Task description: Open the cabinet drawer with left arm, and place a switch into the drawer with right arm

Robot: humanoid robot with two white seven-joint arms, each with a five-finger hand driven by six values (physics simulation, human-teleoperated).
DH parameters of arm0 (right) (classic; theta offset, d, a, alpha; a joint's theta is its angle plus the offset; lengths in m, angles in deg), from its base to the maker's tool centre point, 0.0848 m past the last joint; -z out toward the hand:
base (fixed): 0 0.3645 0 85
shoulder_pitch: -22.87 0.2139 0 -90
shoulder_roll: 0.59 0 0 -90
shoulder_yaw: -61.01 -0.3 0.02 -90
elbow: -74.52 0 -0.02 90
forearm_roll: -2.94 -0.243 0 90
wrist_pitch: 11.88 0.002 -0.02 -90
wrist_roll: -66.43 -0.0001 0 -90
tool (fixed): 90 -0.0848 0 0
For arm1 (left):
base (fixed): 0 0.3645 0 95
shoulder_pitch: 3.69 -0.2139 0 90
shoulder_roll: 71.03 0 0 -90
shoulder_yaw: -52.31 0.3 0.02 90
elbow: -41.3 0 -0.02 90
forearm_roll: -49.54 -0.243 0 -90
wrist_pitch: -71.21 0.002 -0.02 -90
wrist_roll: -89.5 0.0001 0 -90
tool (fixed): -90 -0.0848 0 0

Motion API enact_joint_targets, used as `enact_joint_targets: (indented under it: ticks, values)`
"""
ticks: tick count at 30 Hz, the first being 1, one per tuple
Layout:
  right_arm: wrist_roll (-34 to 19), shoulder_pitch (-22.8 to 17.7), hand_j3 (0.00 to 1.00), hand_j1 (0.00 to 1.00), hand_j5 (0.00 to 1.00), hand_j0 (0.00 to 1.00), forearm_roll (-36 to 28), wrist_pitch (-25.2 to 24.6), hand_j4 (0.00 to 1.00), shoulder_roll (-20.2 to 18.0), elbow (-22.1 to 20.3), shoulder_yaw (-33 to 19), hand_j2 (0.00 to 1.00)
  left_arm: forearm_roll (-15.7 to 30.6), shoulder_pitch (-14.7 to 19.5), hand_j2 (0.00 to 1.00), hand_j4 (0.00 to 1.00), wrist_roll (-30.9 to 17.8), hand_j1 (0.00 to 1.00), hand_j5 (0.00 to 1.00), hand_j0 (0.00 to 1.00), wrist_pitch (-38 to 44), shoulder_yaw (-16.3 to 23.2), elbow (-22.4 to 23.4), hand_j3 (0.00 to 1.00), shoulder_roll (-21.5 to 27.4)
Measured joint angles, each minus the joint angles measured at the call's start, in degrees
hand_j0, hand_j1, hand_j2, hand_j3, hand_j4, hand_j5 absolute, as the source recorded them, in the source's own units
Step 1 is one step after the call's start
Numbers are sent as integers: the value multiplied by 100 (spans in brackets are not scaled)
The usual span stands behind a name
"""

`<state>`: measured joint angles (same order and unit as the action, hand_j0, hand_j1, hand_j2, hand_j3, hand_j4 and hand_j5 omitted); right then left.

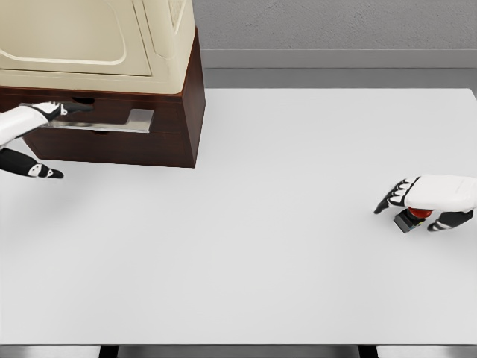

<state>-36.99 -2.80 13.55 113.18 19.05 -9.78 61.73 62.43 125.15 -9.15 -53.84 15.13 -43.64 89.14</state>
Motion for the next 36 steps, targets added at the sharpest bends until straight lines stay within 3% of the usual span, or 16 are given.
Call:
enact_joint_targets:
  ticks: [15,29,36]
  values:
    - [-33,-17,47,47,47,47,33,-10,47,44,-7,-20,47,-173,-53,100,100,8,100,100,100,0,80,28,100,-77]
    - [8,88,41,41,41,41,58,-1,41,86,-37,-54,41,11,-290,100,100,4,100,100,100,6,82,7,100,-45]
    - [50,211,41,41,41,41,-18,-2,41,156,-104,-184,41,104,-343,100,100,-30,100,100,100,0,97,-282,100,246]
